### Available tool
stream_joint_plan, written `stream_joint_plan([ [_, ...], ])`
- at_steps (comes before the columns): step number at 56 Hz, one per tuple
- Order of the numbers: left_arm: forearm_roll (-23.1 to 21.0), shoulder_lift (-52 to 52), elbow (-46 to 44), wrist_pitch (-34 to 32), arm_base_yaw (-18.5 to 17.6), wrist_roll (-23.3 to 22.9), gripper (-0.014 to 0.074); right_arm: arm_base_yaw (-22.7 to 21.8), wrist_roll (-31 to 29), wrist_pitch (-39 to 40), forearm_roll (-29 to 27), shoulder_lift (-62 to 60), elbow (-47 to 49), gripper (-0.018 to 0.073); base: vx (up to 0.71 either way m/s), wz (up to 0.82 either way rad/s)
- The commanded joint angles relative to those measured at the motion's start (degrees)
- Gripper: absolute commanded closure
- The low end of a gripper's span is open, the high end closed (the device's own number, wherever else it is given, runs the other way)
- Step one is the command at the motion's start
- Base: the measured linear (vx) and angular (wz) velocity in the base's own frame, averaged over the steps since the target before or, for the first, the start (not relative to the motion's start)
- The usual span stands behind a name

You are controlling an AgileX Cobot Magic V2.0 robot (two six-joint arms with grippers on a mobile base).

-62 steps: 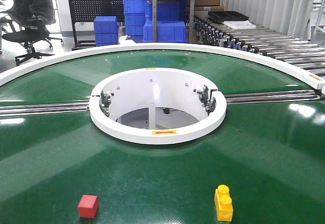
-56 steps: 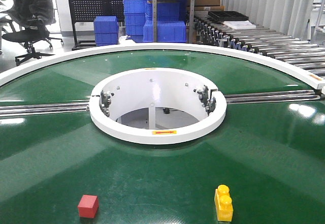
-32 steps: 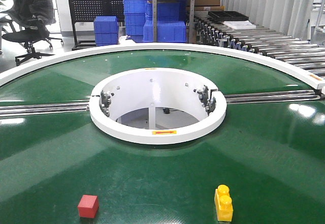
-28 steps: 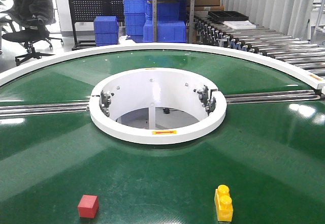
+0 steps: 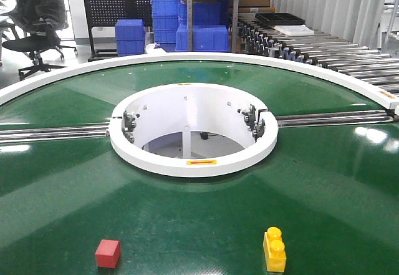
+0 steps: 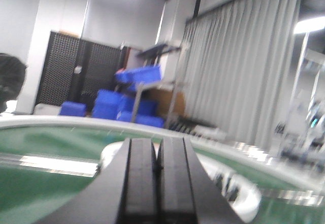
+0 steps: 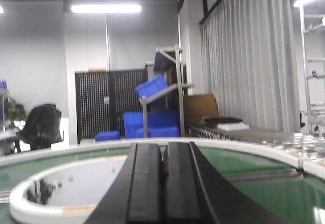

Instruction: Pick red and yellow blocks into blue bin

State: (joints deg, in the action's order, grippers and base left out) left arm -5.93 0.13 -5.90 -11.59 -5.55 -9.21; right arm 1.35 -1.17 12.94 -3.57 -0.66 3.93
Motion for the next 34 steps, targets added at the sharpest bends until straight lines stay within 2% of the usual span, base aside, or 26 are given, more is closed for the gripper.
stream_joint_plan([
  [1, 1.71, 4.73, -9.97, -1.19, -0.05, 0.28, 0.0594, -0.06, -1.78, -1.52, 0.12, 3.54, 11.02, 0.0569, 0.00, 0.00],
  [7, 2.70, 15.57, -22.05, 1.70, -0.05, 4.81, 0.0594, -0.06, -5.38, -6.15, 0.31, 14.11, 23.56, 0.0569, 0.00, 0.00],
  [11, 2.70, 23.79, -29.94, 1.78, -0.05, 6.25, 0.0594, -0.06, -7.96, -6.29, 0.31, 24.30, 32.22, 0.0569, 0.00, 0.00],
  [15, 2.70, 33.51, -36.30, 1.78, -0.05, 6.73, 0.0594, -0.06, -7.87, -6.29, 0.13, 33.91, 38.78, 0.0569, 0.00, 0.00],
  [25, 2.50, 48.79, -43.15, 1.93, -0.05, 6.56, 0.0594, -0.06, -1.31, -8.36, -0.25, 48.65, 47.28, 0.0569, 0.00, 0.00],
  [29, 2.20, 51.65, -43.49, 2.07, -0.05, 6.02, 0.0594, -0.06, 1.17, -8.45, -0.25, 51.32, 48.07, 0.0569, 0.00, 0.00],
  [34, 2.20, 52.73, -43.49, 1.75, -0.05, 5.81, 0.0594, -0.06, 1.17, -8.20, -0.17, 53.15, 48.06, 0.0568, 0.00, 0.00],
])
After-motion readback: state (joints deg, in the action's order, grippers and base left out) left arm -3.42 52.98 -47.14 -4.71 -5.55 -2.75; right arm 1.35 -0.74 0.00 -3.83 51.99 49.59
